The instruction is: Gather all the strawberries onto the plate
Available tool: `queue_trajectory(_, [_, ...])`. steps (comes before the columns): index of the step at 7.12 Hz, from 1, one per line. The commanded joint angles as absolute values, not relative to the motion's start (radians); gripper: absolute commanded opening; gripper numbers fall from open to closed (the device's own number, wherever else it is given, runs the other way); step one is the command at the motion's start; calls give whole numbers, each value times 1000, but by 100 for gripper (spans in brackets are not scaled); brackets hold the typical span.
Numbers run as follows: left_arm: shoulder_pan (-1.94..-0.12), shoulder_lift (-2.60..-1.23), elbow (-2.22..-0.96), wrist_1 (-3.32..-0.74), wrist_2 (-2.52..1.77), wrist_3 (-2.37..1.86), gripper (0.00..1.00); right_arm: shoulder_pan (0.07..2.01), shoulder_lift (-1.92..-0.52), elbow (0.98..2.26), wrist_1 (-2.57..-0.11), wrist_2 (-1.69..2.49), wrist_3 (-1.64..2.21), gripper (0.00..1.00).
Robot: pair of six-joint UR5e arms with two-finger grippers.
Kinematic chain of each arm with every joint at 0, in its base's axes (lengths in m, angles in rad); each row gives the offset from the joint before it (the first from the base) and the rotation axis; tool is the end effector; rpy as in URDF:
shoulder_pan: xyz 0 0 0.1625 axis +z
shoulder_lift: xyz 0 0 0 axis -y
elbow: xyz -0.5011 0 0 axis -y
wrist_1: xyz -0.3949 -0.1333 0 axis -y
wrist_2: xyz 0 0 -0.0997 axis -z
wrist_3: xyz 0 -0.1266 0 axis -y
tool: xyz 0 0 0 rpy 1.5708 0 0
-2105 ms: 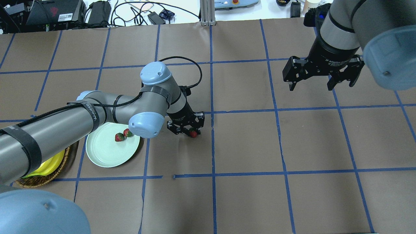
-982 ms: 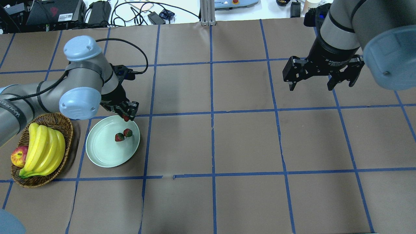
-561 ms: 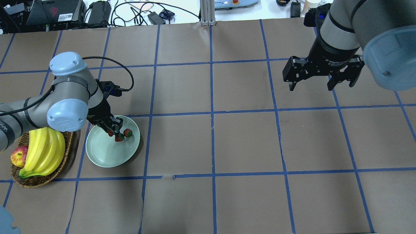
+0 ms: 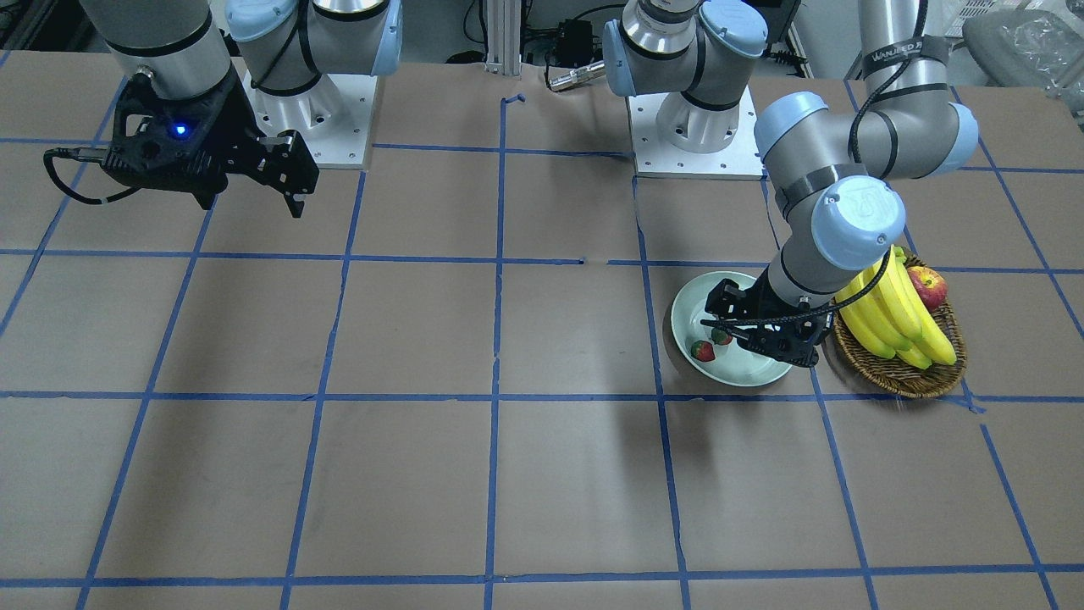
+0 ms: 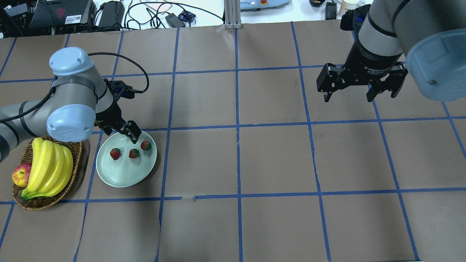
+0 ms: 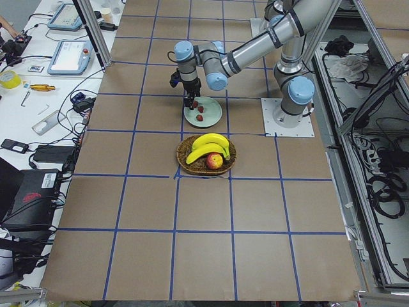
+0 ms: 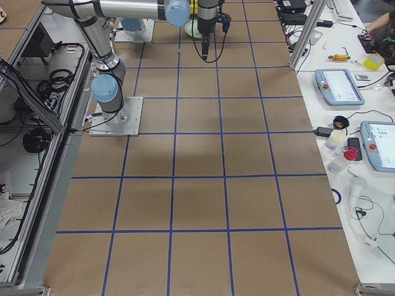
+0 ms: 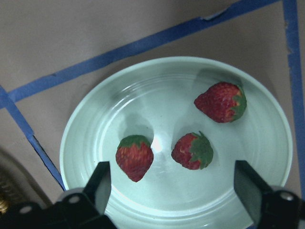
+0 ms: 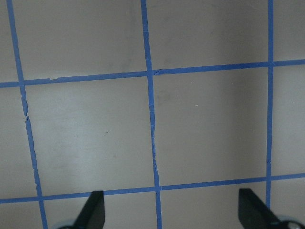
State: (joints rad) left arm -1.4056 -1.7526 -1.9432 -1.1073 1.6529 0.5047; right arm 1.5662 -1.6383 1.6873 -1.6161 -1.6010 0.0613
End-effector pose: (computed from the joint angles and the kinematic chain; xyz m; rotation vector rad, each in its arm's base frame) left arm -0.0367 -0.5275 0.3128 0.5275 3.0437 0.1741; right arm 0.1274 -0.4604 0.5162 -0.1024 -3.1096 -0.0044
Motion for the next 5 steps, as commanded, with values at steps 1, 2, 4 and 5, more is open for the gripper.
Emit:
queue_trajectory(1, [-1489, -1675, -1811, -1261, 1641, 398, 100, 1565, -1638, 1687, -1617, -1601, 61, 100])
queue_trajectory(2, [-1544, -1661, -1701, -1392, 1629, 293, 100, 1566, -1638, 1687, -1617, -1600, 61, 100])
queue_trajectory(4, [-1600, -1632, -1490, -1604, 1553, 126, 100, 1566, -1640, 1689, -1614, -1601, 61, 100])
queue_trajectory(5, [-1621, -1605, -1450, -1612, 1555, 126, 100, 1566, -1640, 1692, -1614, -1601, 61, 100])
